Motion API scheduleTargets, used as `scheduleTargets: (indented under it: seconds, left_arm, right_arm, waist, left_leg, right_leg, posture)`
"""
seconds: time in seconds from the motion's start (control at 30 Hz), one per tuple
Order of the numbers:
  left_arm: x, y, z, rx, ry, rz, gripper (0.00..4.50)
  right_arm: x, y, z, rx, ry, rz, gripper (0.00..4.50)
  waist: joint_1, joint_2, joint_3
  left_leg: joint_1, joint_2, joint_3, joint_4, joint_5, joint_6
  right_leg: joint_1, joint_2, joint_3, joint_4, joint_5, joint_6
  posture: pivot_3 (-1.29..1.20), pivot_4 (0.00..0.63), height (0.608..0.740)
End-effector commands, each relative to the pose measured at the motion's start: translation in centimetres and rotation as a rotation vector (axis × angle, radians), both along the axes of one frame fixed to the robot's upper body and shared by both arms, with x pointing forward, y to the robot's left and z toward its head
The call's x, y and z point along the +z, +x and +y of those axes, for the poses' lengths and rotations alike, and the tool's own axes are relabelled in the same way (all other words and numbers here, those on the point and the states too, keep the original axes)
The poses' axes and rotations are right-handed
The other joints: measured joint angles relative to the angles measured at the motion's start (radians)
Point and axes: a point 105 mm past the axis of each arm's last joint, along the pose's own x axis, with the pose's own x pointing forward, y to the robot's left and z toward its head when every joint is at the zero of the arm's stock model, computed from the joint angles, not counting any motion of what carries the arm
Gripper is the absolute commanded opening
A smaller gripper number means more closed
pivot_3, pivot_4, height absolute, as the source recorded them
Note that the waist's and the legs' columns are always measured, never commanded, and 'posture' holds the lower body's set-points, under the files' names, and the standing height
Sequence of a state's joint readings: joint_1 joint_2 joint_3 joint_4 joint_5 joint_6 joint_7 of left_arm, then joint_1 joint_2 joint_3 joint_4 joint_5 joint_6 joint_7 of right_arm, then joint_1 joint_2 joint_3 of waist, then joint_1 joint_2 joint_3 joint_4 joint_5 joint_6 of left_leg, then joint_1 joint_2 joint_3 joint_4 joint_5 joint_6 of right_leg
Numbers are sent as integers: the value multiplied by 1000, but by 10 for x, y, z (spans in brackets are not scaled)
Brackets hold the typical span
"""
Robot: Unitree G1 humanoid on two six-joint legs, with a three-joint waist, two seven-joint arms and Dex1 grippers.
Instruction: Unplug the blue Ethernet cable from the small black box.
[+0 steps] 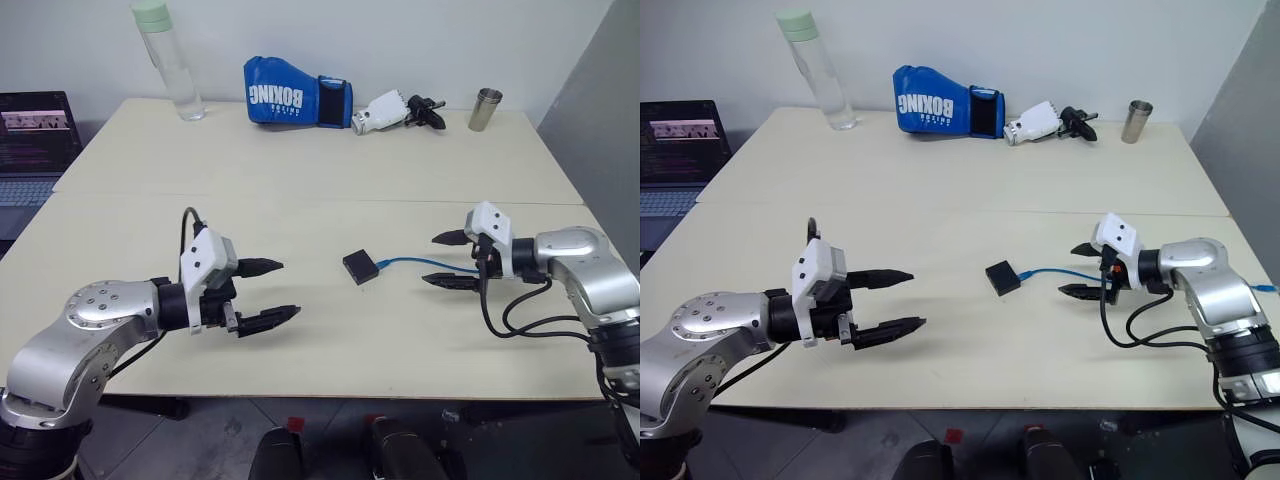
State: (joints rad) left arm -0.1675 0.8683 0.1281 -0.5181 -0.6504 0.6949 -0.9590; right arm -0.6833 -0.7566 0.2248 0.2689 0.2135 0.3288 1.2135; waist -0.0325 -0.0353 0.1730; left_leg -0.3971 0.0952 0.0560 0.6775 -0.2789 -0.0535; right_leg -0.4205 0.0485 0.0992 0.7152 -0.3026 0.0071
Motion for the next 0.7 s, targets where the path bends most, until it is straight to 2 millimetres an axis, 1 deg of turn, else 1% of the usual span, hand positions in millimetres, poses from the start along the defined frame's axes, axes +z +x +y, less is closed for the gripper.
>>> scheduleTargets:
  seconds: [0.03,0.27,0.47,0.53,0.57,0.6,0.67,0.7]
  left_arm:
    - [6,-5,-9,-64,26,-28,4397]
    - [0,-5,-11,-82,57,-35,4397]
    - [-1,-5,-14,-81,54,-46,4397]
    - [-2,-5,-14,-79,53,-48,4500]
    - [-2,-5,-14,-78,52,-49,4500]
    - [-2,-6,-14,-78,52,-50,4500]
    - [-2,-6,-13,-74,52,-50,4500]
    - [-3,-6,-13,-73,52,-50,4500]
  right_arm:
    - [2,14,11,67,-50,-7,4500]
    - [-13,38,32,108,-130,55,4500]
    - [-21,49,35,83,-190,104,4500]
    - [-24,50,32,73,-214,114,4114]
    - [-26,50,30,74,-222,122,3999]
    - [-26,49,29,79,-227,134,3770]
    - [-28,47,26,92,-242,152,3159]
    - [-29,46,26,95,-243,155,2949]
  waist:
    - [-1,0,0]
    - [-3,1,1]
    - [-4,1,1]
    - [-4,1,1]
    - [-4,1,1]
    - [-4,1,1]
    - [-4,1,1]
    - [-4,1,1]
  left_leg:
    - [0,0,0,0,0,0]
    - [0,0,1,0,0,0]
    - [0,0,1,0,0,0]
    - [0,0,1,0,0,0]
    - [0,0,1,0,0,0]
    - [0,0,1,0,0,0]
    - [0,0,0,0,0,0]
    - [0,0,0,0,0,0]
  right_leg:
    - [0,0,0,0,0,0]
    - [-1,0,0,1,0,-1]
    - [-1,0,0,1,0,-1]
    - [-1,0,0,1,0,-1]
    - [-1,0,0,1,0,-1]
    - [0,-1,0,1,0,-1]
    - [0,-1,0,1,0,-1]
    - [0,-1,0,1,0,-1]
  posture:
    - [0,150,740]
    - [0,150,740]
    - [0,150,740]
    - [0,150,740]
    - [0,150,740]
    - [0,150,740]
    - [0,150,740]
    - [0,150,740]
